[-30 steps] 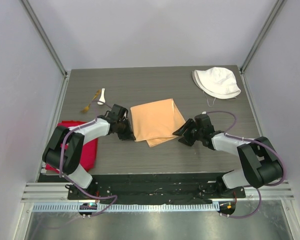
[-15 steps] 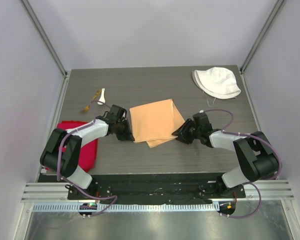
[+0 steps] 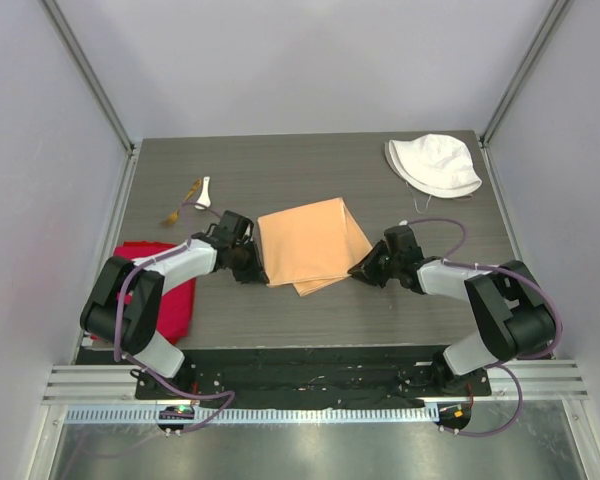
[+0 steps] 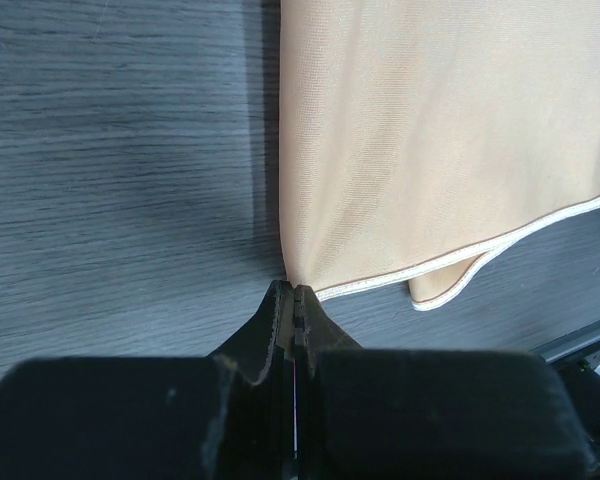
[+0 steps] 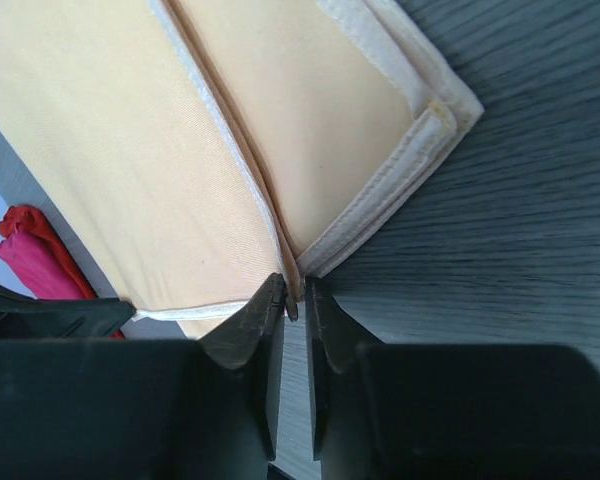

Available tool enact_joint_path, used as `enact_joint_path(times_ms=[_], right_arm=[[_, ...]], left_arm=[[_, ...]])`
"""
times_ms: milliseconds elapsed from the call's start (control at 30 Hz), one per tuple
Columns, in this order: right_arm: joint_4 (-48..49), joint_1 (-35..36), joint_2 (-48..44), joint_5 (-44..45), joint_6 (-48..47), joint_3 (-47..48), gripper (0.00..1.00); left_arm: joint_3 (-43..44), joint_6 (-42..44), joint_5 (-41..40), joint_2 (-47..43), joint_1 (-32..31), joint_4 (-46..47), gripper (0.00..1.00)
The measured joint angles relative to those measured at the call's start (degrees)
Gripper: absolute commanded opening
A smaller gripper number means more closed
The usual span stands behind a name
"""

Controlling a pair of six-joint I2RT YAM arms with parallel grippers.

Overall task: Fold the napkin into a case and place the utensils inside
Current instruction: Pick up the rectangle-folded napkin from the center of the board.

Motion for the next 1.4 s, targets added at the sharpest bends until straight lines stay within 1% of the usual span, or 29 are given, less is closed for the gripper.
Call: enact_joint_path(times_ms=[67,167,433,633,833,1067,1167,1267,1400], right_arm=[[-0.70,0.00,0.00,0.39,0.09,0.00,0.07],[-1.77,0.00,0.00,0.50,0.04,0.26,0.01],[-8.37,0.00,-1.81,0.39,0.02,4.02,0.01],[-10.82,-0.04,-4.68,0.00,-0.79,7.45,0.01],[-5.62,-2.45,-3.82,-2.25,-3.10,8.31,0.01],[6.36,-6.51,-3.04,-5.64,-4.74,8.50,0.01],[10.47,-7.61,-2.51,-7.45,-4.76,9.42,0.01],[11.10,-8.68,-0.35,-8.81,-5.81,13.64,0.01],[10.62,-11.10,3.93,-10.38,-7.50,23.78,0.01]], left_arm=[[-0.17,0.00,0.02,0.00,0.00,0.02,0.00],[-0.22,0.00,0.07,0.00,0.00,0.04,0.00],[0.13,0.20,0.46,-0.57,0.00,-0.68,0.00],[3.54,0.07,1.05,-1.31,0.00,-1.90,0.00],[5.31,-2.80,3.23,-1.29,0.00,-0.35,0.00],[7.10,-4.79,4.04,-1.29,0.11,0.81,0.00],[9.57,-5.95,3.87,-1.29,0.52,0.94,0.00],[13.55,-7.30,3.82,-1.11,1.05,2.05,0.00],[21.62,-9.51,3.82,1.62,2.38,4.15,0.00]])
